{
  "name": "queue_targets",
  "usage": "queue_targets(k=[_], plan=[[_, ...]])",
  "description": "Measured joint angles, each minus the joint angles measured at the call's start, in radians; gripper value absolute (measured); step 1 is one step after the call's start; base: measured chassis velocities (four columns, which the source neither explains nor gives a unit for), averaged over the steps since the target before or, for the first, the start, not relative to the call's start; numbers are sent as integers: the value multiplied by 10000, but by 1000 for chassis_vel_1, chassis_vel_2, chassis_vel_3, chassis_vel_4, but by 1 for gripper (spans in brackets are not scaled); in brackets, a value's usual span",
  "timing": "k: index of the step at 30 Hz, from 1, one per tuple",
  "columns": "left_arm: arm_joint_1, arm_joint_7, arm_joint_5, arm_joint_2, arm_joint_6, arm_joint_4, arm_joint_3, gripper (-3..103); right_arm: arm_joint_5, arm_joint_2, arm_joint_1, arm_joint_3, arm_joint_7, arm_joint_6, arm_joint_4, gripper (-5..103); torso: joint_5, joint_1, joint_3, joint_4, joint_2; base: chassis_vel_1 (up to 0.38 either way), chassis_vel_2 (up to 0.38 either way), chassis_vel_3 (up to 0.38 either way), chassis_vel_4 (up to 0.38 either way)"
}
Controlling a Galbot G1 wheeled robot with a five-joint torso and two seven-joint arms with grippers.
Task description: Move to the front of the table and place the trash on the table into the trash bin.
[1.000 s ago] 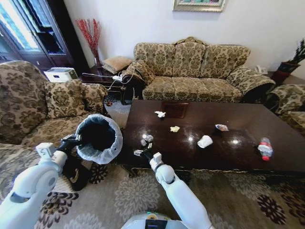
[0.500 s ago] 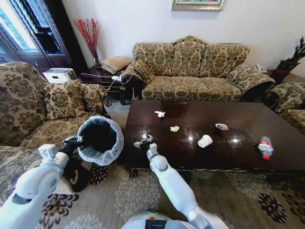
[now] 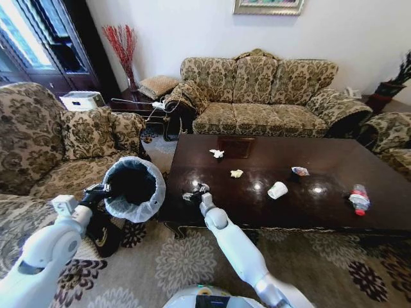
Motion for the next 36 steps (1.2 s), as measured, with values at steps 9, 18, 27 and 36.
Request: queue_targets(k=[9,18,27,36], plan=[[-66,10,11,-9,-11,0,58,2,-79,-247,-441,136,44,12,259,100,1,-1,-4,0,2,0,0,0,0],[39,22,10,-25,-39,-116,-24,2,-108,-270,-471,300,59,3,290,62,-2,0,-1,-1,1,0,0,0,0],[91,14,2,-27,-40,-242,-49,2,-96,-525,-713,376,40,-37,633,37,4,0,0,2,1,0,0,0,0],[207,-22,-4,-66,-41,-477,-146,2,-92,-868,-1049,574,55,-36,1027,24,0,0,-1,3,2,0,0,0,0]])
